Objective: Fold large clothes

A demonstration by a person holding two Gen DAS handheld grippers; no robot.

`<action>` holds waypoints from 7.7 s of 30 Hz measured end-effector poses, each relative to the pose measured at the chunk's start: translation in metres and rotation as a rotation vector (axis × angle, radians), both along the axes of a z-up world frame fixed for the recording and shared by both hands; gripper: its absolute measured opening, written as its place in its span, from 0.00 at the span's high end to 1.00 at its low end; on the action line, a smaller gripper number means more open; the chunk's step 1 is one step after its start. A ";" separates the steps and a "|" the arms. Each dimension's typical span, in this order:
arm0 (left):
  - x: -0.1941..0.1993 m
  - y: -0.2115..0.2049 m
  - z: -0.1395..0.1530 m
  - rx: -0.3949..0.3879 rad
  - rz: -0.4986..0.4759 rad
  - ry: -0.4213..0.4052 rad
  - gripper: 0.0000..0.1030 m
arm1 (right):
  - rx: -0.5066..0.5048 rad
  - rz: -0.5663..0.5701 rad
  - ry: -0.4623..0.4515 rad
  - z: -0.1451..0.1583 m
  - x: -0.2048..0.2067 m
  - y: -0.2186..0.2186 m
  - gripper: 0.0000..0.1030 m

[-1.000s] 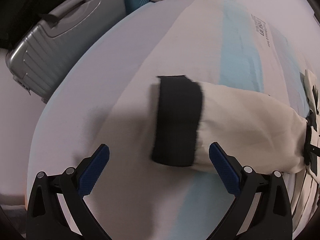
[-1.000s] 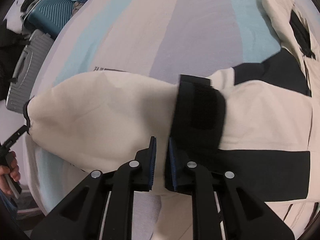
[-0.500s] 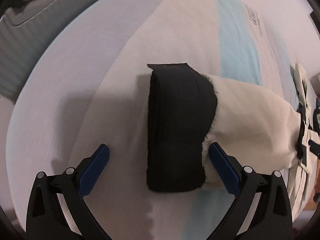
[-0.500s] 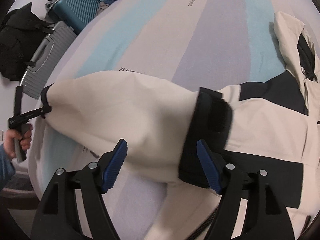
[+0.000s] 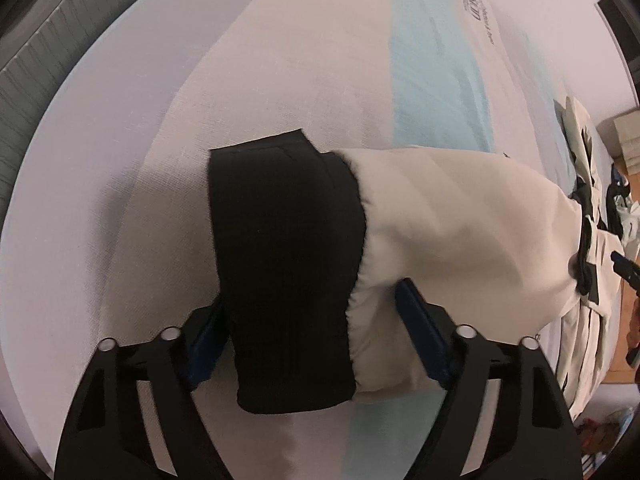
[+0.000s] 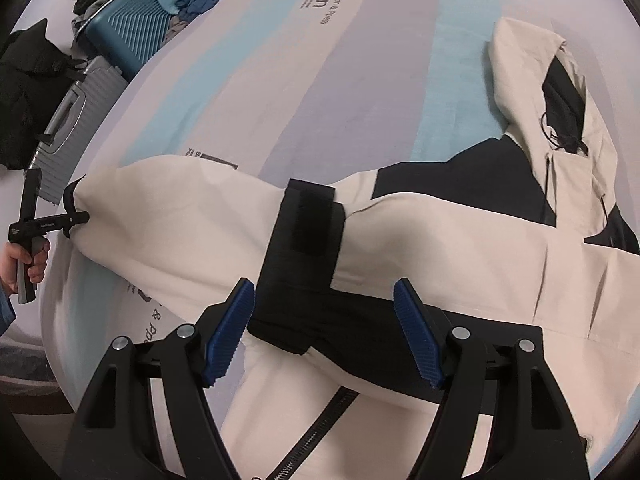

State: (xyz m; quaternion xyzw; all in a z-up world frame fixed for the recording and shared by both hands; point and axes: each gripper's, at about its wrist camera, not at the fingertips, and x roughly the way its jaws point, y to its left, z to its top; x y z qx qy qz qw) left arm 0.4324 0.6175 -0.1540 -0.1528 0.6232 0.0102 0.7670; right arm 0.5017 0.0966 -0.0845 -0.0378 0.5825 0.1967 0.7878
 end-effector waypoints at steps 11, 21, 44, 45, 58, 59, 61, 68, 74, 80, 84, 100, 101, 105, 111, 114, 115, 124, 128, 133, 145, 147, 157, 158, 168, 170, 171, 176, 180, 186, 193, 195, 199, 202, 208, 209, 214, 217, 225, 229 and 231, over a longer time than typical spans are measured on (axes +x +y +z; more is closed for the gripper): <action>-0.002 -0.030 0.024 0.070 -0.003 -0.043 0.63 | 0.009 -0.063 0.006 0.000 -0.007 -0.030 0.33; -0.009 -0.096 0.076 0.058 0.024 -0.149 0.65 | 0.011 -0.134 -0.015 0.013 -0.011 -0.077 0.33; 0.036 -0.385 0.121 0.087 -0.096 -0.201 0.70 | -0.062 -0.259 -0.140 0.027 -0.023 -0.264 0.08; 0.037 -0.397 0.122 0.091 -0.099 -0.200 0.71 | -0.067 -0.257 -0.144 0.029 -0.023 -0.274 0.08; 0.049 -0.492 0.084 0.174 -0.103 -0.143 0.95 | -0.051 -0.214 -0.133 0.034 -0.030 -0.355 0.08; 0.048 -0.495 0.084 0.178 -0.102 -0.147 0.96 | -0.050 -0.206 -0.132 0.032 -0.032 -0.357 0.08; 0.045 -0.504 0.089 0.186 -0.112 -0.161 0.96 | -0.047 -0.197 -0.130 0.030 -0.034 -0.359 0.08; 0.047 -0.552 0.111 0.141 -0.154 -0.209 0.97 | -0.022 -0.224 -0.126 0.028 -0.032 -0.376 0.08; 0.057 -0.613 0.124 0.099 -0.197 -0.238 0.97 | -0.017 -0.252 -0.138 0.034 -0.027 -0.402 0.08; 0.064 -0.670 0.125 0.052 -0.213 -0.236 0.97 | -0.020 -0.275 -0.140 0.035 -0.024 -0.431 0.08; 0.064 -0.720 0.126 0.024 -0.237 -0.231 0.97 | -0.010 -0.288 -0.141 0.035 -0.020 -0.450 0.08; 0.072 -0.862 0.106 0.036 -0.314 -0.195 0.97 | -0.015 -0.354 -0.117 0.021 -0.028 -0.543 0.08; 0.074 -0.867 0.103 0.038 -0.315 -0.187 0.97 | -0.015 -0.358 -0.115 0.019 -0.028 -0.547 0.08; 0.081 -0.886 0.079 0.094 -0.336 -0.153 0.97 | -0.007 -0.370 -0.109 0.013 -0.030 -0.561 0.08; 0.086 -0.896 0.051 0.143 -0.347 -0.112 0.95 | -0.003 -0.381 -0.096 0.004 -0.037 -0.576 0.08; 0.087 -0.906 0.045 0.154 -0.363 -0.104 0.90 | -0.002 -0.392 -0.085 -0.002 -0.040 -0.584 0.08; 0.088 -0.910 0.042 0.156 -0.369 -0.098 0.87 | -0.001 -0.397 -0.081 -0.004 -0.042 -0.587 0.08; 0.090 -0.941 0.029 0.193 -0.378 -0.107 0.30 | -0.009 -0.442 -0.057 -0.012 -0.057 -0.618 0.08; 0.090 -0.944 0.027 0.183 -0.365 -0.110 0.17 | -0.012 -0.449 -0.052 -0.013 -0.063 -0.627 0.08; 0.088 -0.949 0.033 0.201 -0.370 -0.129 0.10 | -0.005 -0.456 -0.050 -0.014 -0.067 -0.633 0.08; 0.082 -0.919 0.060 0.277 -0.370 -0.181 0.06 | 0.023 -0.444 -0.084 0.007 -0.059 -0.607 0.07; 0.079 -0.901 0.068 0.267 -0.359 -0.187 0.06 | 0.030 -0.430 -0.094 0.013 -0.056 -0.592 0.07; 0.074 -0.775 0.107 0.256 -0.277 -0.186 0.06 | 0.025 -0.369 -0.159 0.047 -0.038 -0.501 0.07; 0.074 -0.762 0.110 0.257 -0.274 -0.185 0.06 | 0.026 -0.368 -0.165 0.053 -0.034 -0.490 0.07; 0.091 -0.650 0.137 0.246 -0.315 -0.199 0.06 | -0.022 -0.334 -0.221 0.104 -0.002 -0.387 0.07; 0.098 -0.634 0.140 0.237 -0.323 -0.195 0.06 | -0.030 -0.325 -0.227 0.112 0.006 -0.371 0.07; 0.103 -0.626 0.142 0.234 -0.329 -0.197 0.06 | -0.030 -0.321 -0.230 0.114 0.010 -0.364 0.07; 0.131 -0.604 0.143 0.239 -0.342 -0.211 0.06 | -0.052 -0.293 -0.245 0.114 0.039 -0.337 0.07; 0.160 -0.603 0.132 0.219 -0.358 -0.214 0.06 | -0.031 -0.264 -0.239 0.099 0.072 -0.333 0.07; 0.210 -0.606 0.113 0.196 -0.363 -0.208 0.06 | -0.029 -0.191 -0.231 0.076 0.122 -0.329 0.07; 0.264 -0.614 0.091 0.191 -0.376 -0.205 0.06 | -0.053 -0.095 -0.221 0.047 0.174 -0.318 0.07; 0.278 -0.616 0.082 0.191 -0.389 -0.202 0.06 | -0.061 -0.075 -0.218 0.036 0.191 -0.314 0.07; 0.301 -0.618 0.069 0.194 -0.407 -0.201 0.06 | -0.059 -0.056 -0.218 0.024 0.213 -0.309 0.07; 0.316 -0.618 0.062 0.197 -0.409 -0.206 0.06 | -0.068 -0.039 -0.218 0.013 0.231 -0.304 0.07; 0.345 -0.614 0.048 0.202 -0.397 -0.205 0.06 | -0.083 -0.022 -0.224 0.001 0.264 -0.297 0.07; 0.350 -0.613 0.046 0.201 -0.394 -0.205 0.06 | -0.086 -0.021 -0.226 -0.001 0.269 -0.296 0.07; 0.370 -0.611 0.041 0.197 -0.391 -0.211 0.06 | -0.084 -0.028 -0.215 -0.010 0.292 -0.294 0.07; 0.381 -0.609 0.036 0.187 -0.388 -0.210 0.06 | -0.091 -0.026 -0.210 -0.015 0.305 -0.293 0.07; 0.411 -0.608 0.021 0.200 -0.390 -0.188 0.06 | -0.057 -0.015 -0.172 -0.027 0.346 -0.299 0.08; 0.429 -0.609 0.011 0.178 -0.396 -0.162 0.06 | 0.009 -0.016 -0.108 -0.031 0.374 -0.306 0.08; 0.436 -0.610 0.009 0.161 -0.399 -0.157 0.06 | 0.049 -0.031 -0.065 -0.035 0.387 -0.311 0.08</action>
